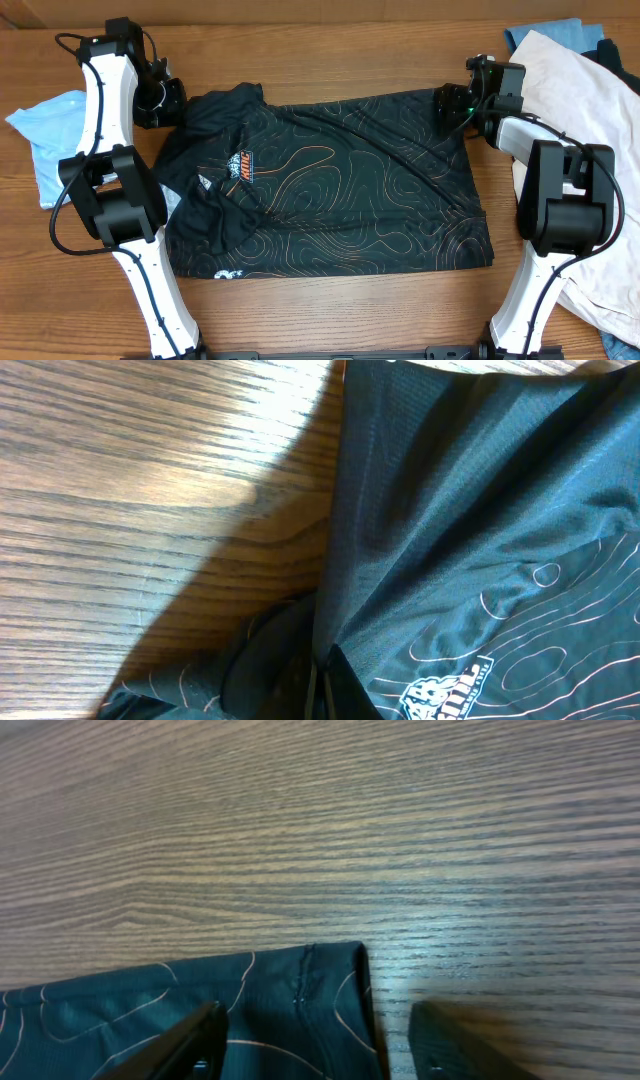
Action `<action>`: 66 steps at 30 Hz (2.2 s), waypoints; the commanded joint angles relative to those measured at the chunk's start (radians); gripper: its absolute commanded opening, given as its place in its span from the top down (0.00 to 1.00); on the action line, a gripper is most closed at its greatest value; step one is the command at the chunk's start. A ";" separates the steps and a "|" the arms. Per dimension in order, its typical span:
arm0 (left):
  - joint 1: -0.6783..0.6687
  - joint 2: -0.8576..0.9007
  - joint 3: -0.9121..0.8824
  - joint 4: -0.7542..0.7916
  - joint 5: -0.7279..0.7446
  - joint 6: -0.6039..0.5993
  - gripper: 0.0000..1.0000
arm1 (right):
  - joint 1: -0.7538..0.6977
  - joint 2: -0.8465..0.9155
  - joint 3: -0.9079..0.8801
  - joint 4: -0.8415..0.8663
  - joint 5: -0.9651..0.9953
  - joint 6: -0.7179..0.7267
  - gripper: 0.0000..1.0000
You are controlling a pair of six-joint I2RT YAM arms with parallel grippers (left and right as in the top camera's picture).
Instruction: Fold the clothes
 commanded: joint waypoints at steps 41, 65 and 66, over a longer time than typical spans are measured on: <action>0.025 -0.124 0.022 -0.080 0.182 0.101 0.96 | 0.002 -0.159 0.136 -0.423 0.249 0.094 0.76; 0.009 -0.122 0.017 -0.064 0.180 0.097 0.96 | 0.040 0.067 0.136 -0.114 0.118 0.026 0.37; 0.009 -0.122 0.017 -0.064 0.179 0.098 0.96 | 0.042 0.069 0.136 -0.111 0.117 0.030 0.39</action>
